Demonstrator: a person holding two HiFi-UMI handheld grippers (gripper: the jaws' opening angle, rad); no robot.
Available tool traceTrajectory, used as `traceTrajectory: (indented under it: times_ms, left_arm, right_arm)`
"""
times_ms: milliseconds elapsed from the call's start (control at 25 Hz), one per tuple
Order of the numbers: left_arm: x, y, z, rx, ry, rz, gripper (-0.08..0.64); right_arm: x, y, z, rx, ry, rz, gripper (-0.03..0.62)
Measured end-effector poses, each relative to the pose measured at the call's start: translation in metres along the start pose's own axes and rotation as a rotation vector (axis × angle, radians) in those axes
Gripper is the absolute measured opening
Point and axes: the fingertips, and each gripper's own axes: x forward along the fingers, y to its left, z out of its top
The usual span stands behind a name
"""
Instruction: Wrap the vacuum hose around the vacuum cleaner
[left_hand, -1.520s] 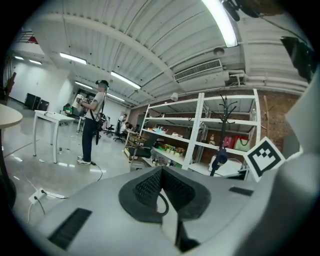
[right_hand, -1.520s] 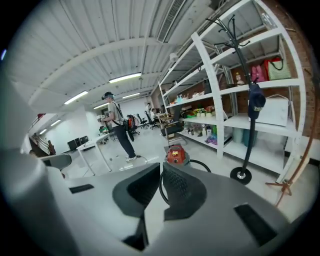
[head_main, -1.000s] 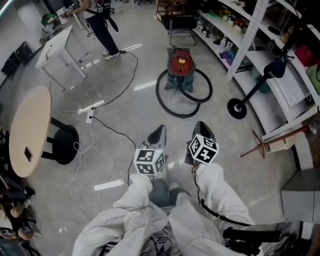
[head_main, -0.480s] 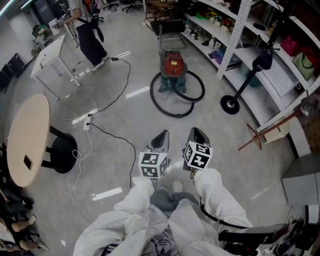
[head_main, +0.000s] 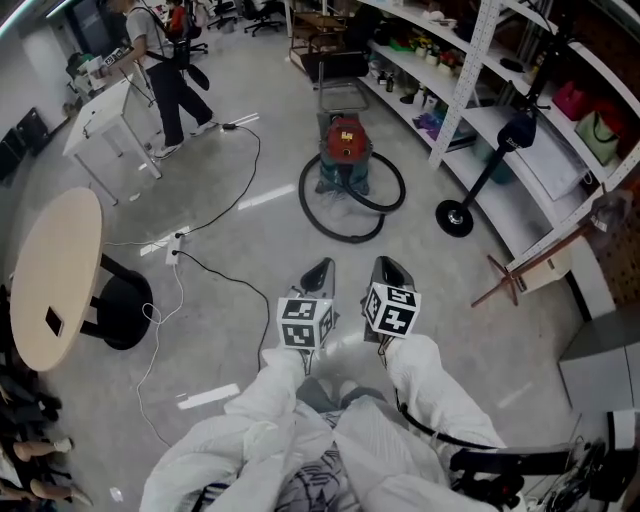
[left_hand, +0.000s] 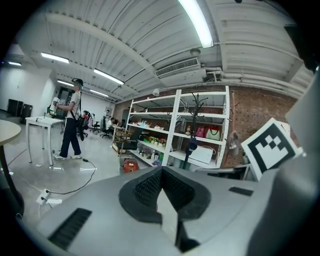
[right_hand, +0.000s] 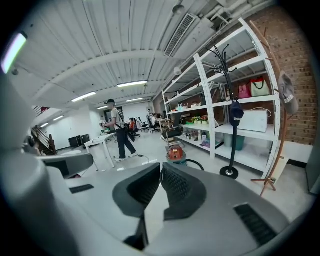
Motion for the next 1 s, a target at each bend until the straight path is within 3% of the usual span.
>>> traceTrajectory:
  times_ms: [1000]
  left_arm:
    - [-0.003, -0.006, -0.010, -0.024, 0.017, -0.025, 0.002]
  right_arm:
    - [-0.001, 0.000, 0.001, -0.040, -0.006, -0.027, 0.015]
